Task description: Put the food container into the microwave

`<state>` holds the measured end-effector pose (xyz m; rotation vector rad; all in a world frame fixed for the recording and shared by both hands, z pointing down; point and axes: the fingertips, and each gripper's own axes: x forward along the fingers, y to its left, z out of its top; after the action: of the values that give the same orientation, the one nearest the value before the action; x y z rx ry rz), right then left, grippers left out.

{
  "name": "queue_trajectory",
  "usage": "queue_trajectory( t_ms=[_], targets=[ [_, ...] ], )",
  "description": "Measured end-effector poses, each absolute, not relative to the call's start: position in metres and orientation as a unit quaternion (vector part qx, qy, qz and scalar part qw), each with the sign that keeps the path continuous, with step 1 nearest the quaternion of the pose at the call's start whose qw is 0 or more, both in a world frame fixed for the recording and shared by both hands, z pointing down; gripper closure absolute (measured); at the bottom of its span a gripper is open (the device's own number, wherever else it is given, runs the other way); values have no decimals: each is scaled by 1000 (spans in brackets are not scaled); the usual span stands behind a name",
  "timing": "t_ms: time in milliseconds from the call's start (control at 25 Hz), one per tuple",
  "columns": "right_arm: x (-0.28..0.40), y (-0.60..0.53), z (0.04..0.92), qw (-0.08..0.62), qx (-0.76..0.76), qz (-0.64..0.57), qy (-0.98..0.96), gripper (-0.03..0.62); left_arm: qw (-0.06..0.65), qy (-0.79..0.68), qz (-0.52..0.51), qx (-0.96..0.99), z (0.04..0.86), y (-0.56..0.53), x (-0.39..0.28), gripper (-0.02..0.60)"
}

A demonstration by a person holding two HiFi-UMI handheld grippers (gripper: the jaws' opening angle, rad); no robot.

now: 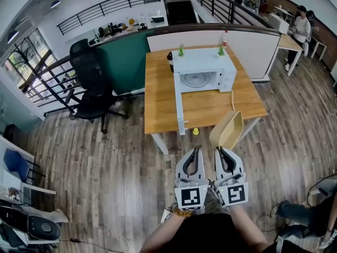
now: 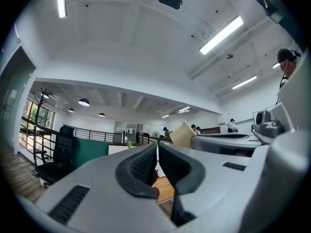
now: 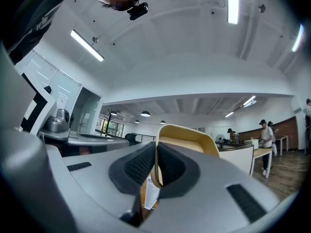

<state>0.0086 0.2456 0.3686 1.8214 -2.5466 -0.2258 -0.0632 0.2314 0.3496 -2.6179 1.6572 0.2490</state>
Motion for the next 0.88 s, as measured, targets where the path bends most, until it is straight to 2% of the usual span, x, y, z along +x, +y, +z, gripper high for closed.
queue_trajectory(
  t_ms=[880],
  targets=[
    [61,153,374,10,566,-95,-819,572,-1,549,53,-834,372,132,-15,551]
  ],
)
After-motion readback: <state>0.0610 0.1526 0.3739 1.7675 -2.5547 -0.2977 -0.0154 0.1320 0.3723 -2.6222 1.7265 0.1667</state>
